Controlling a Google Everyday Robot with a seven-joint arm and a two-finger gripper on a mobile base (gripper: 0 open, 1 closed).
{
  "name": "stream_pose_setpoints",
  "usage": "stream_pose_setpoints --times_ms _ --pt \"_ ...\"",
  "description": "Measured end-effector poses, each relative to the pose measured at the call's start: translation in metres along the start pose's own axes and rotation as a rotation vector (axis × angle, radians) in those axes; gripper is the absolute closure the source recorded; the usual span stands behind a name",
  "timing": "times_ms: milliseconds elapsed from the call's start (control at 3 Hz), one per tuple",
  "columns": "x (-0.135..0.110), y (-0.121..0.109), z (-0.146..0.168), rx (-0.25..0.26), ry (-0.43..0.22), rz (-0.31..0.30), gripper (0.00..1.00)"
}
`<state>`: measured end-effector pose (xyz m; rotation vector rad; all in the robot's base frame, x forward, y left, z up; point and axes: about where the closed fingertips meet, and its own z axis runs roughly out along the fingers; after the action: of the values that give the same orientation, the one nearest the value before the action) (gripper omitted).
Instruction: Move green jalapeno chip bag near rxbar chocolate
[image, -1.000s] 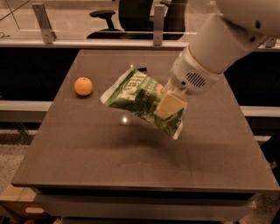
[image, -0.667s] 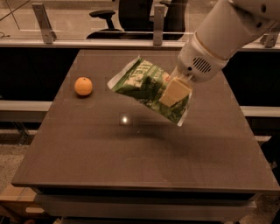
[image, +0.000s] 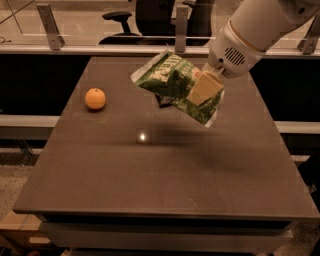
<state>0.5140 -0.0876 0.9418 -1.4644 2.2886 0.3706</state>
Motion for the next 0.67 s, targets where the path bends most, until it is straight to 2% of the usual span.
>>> stream_pose_setpoints --times_ms 333,667 --pt "-0.002 -0.001 -0.002 0.016 -0.007 0.049 1.00" --pt "0.006 -0.015 -0.009 0.092 -0.060 0.197 1.00"
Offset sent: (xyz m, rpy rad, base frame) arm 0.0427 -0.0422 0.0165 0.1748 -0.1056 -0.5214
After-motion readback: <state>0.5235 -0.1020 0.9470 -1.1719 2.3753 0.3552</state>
